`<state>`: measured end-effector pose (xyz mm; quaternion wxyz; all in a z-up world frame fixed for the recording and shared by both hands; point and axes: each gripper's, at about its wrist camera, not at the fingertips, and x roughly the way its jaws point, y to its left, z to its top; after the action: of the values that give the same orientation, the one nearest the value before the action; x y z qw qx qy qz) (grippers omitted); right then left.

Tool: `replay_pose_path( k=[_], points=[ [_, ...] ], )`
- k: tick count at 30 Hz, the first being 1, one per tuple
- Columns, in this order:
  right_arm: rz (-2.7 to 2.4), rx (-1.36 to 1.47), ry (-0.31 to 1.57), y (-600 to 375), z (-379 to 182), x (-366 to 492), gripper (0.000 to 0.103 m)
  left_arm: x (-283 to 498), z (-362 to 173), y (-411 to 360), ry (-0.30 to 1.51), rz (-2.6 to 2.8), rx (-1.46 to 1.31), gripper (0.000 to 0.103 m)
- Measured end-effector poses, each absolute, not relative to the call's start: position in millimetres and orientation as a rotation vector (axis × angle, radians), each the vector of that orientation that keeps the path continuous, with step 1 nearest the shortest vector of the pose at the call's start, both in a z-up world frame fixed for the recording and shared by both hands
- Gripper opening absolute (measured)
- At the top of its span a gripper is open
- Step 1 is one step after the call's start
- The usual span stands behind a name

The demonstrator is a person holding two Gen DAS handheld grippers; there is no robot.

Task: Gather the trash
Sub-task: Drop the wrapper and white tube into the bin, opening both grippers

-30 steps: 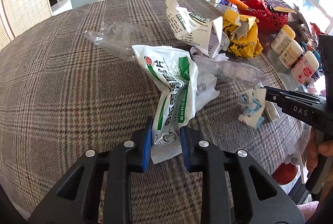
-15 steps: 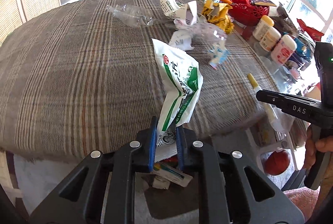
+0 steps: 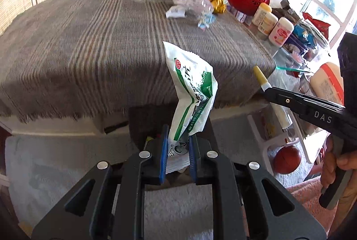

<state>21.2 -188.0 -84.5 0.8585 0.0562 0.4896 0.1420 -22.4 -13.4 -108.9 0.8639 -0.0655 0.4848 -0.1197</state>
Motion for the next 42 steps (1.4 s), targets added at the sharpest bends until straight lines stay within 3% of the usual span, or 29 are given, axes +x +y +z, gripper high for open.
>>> replay_pose_path(
  k=[18, 22, 23, 25, 26, 28, 29, 32, 34, 42],
  points=[
    [0.328, 0.150, 1.156, -160.3, -159.8, 19.0, 0.015, -30.0, -190.5, -15.2, 1.133, -0.216, -0.158, 0.015],
    [0.356, 0.155, 1.155, -151.9, -161.2, 23.7, 0.018, -25.5, -196.8, -12.4, 1.148, -0.214, -0.178, 0.023],
    [0.357, 0.154, 1.155, -150.9, -161.1, 24.8, 0.022, -24.8, -197.3, -11.2, 1.148, -0.210, -0.183, 0.031],
    [0.353, 0.158, 1.147, -150.0, -160.2, 26.4, 0.048, -23.1, -196.9, -7.8, 1.148, -0.193, -0.191, 0.046],
    [0.344, 0.165, 1.137, -151.0, -159.1, 26.8, 0.069, -23.0, -196.0, -6.0, 1.146, -0.188, -0.193, 0.050],
    [0.325, 0.176, 1.116, -154.4, -156.1, 26.2, 0.072, -22.9, -193.3, -3.0, 1.141, -0.177, -0.188, 0.059],
    [0.320, 0.175, 1.114, -155.8, -154.9, 26.6, 0.074, -23.3, -191.1, -1.7, 1.136, -0.170, -0.182, 0.071],
    [0.298, 0.161, 1.105, -160.3, -151.4, 27.0, 0.095, -25.4, -183.1, 1.7, 1.123, -0.158, -0.173, 0.093],
    [0.284, 0.149, 1.094, -164.7, -148.1, 25.3, 0.100, -27.2, -175.5, 2.6, 1.109, -0.161, -0.167, 0.095],
    [0.214, 0.036, 1.034, -173.4, -107.4, 23.7, 0.100, -24.8, -134.8, -1.1, 1.020, -0.190, -0.140, 0.095]
  ],
)
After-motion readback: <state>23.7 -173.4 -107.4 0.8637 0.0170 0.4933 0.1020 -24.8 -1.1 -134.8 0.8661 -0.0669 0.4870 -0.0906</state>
